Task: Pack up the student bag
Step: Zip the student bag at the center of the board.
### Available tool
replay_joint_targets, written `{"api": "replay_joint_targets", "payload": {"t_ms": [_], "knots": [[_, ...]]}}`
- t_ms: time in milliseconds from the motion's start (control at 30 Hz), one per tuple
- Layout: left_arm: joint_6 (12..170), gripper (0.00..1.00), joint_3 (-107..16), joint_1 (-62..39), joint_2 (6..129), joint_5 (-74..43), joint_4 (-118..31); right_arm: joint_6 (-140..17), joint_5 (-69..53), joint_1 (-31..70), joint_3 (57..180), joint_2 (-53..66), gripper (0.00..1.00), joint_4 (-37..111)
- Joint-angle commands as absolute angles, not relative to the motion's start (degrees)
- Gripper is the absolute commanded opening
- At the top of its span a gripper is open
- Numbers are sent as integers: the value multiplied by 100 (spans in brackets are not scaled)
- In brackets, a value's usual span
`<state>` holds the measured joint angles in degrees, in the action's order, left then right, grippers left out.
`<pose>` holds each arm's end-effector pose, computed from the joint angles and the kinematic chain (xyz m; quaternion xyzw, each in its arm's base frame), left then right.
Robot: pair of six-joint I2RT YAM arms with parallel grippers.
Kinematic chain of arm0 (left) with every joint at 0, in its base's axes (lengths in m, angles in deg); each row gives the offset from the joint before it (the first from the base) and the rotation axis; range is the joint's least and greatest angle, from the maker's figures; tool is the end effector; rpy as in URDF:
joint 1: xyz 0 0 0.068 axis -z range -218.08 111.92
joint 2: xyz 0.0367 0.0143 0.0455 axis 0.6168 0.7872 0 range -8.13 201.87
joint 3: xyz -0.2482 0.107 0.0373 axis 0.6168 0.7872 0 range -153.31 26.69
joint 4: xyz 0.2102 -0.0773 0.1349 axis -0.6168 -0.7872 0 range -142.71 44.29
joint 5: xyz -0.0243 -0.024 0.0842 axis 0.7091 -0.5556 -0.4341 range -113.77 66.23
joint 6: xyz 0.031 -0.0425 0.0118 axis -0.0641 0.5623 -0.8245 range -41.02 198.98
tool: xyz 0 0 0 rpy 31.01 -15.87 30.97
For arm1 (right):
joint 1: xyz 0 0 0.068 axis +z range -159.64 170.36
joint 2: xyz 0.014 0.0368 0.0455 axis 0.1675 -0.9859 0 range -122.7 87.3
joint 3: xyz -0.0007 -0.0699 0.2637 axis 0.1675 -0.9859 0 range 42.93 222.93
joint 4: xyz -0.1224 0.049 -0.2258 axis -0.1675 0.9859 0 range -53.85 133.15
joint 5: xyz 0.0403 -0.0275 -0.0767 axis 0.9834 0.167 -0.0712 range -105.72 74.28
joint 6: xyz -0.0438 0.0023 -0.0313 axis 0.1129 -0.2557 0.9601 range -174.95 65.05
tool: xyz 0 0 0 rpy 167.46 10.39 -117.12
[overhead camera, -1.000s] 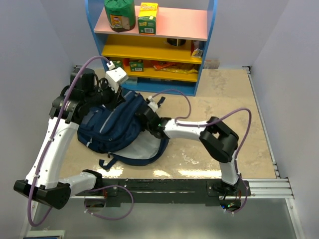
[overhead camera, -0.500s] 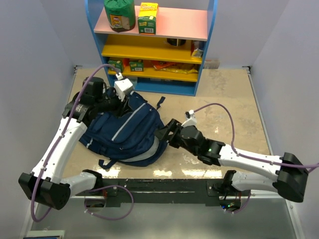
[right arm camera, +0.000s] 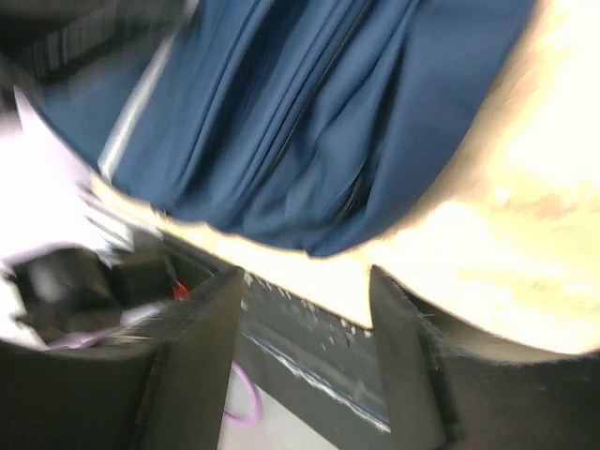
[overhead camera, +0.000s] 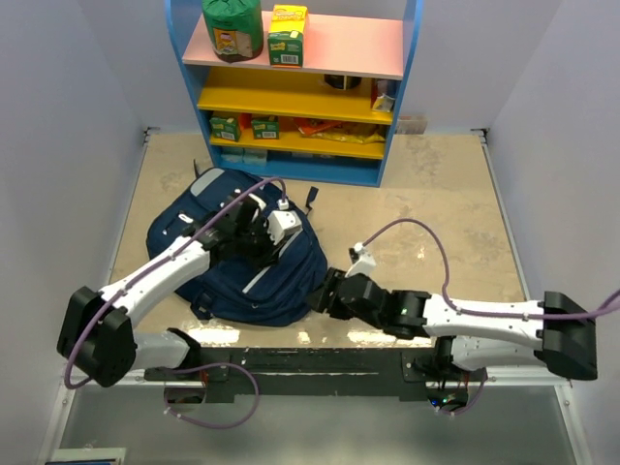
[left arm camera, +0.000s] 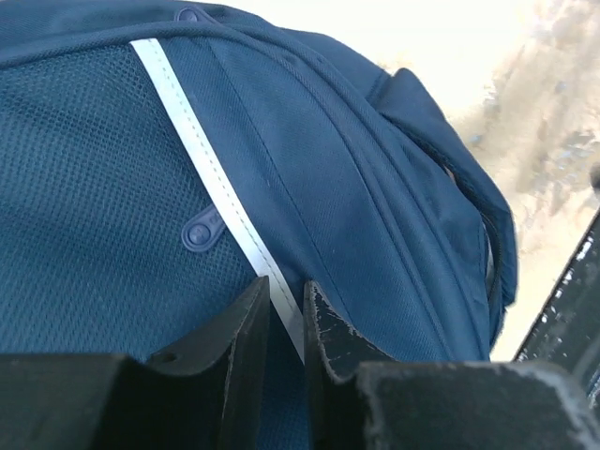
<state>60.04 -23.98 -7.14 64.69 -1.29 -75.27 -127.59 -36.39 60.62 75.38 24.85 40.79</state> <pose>0.2141 -0.1443 0.2451 0.4487 0.8132 -0.2168 0.3007 0.0889 0.2107 0.2160 0.1014 0.8693 0.3828 0.2959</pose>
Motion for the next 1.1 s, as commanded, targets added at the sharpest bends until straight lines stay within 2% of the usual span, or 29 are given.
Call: {"api": "replay_joint_targets", "payload": {"t_ms": [0,133,267,400,467,500,600,667,733,833,867,933,967,1067], "knots": [[6035,25,-2621,-661,6912,-83,-7015,-12807,-4208,6638,8326,1537,63,4509],[6061,24,-3077,-661,7246,-21,-6847,-12965,-4235,6788,8836,585,69,4783],[6245,24,-3649,-661,7659,189,-6856,-13150,-4620,6788,9022,56,67,5056],[6421,25,-4159,-670,7555,374,-6935,-13387,-4736,6193,8767,46,44,5099],[6352,27,-4554,-679,7397,383,-7224,-13493,-4675,5762,8557,265,4,5170],[6290,27,-4686,-688,7326,366,-7330,-13519,-4675,5298,8486,388,0,5258],[6053,27,-4968,-793,6914,321,-7576,-12916,-4727,4471,8310,1003,0,5083],[5702,33,-4977,-924,6615,749,-7936,-12642,-4798,4091,8441,1171,0,5135],[5262,41,-4916,-960,6613,822,-8592,-12220,-4790,3625,8722,1102,0,5206],[4761,42,-4618,-952,6518,796,-9227,-11622,-4579,3518,9249,742,2,5407],[4647,42,-4460,-952,6386,666,-9229,-11482,-4413,3527,9320,593,13,5443],[4375,43,-3854,-925,5922,551,-8931,-11331,-4148,3606,9321,539,23,5531],[4252,43,-3669,-882,5780,437,-8843,-11305,-4130,3659,9260,582,32,5540],[3917,44,-3001,-794,5410,217,-8561,-11278,-4034,3940,8759,1169,46,5208]]}}
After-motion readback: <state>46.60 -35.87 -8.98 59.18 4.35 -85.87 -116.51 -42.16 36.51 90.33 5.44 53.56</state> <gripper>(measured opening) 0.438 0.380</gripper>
